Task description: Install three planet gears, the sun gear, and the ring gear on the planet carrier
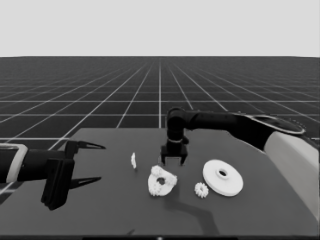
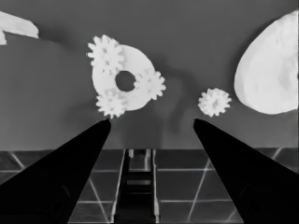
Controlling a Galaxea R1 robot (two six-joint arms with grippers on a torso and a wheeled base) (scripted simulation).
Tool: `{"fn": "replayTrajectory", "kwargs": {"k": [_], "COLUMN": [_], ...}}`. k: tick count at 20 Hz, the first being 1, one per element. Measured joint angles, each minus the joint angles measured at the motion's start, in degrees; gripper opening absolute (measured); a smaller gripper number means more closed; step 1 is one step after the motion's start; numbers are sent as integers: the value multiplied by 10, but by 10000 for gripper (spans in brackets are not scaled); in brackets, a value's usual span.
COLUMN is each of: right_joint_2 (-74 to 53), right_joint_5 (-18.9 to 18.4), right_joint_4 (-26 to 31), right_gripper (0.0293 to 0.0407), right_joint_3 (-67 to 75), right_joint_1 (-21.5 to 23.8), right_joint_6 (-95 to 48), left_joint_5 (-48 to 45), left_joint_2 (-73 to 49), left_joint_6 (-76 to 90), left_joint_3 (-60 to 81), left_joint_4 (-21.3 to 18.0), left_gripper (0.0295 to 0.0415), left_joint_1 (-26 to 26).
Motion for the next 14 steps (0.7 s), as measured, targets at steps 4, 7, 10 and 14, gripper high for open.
{"fn": "replayTrajectory", "kwargs": {"k": [4,7,10,14], "right_joint_2": [4,5,-198,-245], "right_joint_5": [-3,-3,-6,-8], "right_joint_4": [42,46,59,63], "right_gripper": [385,385,385,385], "right_joint_3": [-13,-16,175,194], "right_joint_1": [45,49,62,66], "right_joint_6": [-9,-10,-24,-50], "left_joint_5": [0,0,0,0], "left_joint_2": [0,0,0,0], "left_joint_6": [0,0,0,0], "left_joint_3": [0,0,0,0], "left_joint_4": [0,0,0,0], "left_gripper": [385,385,385,385], "left_joint_1": [0,0,0,0]}}
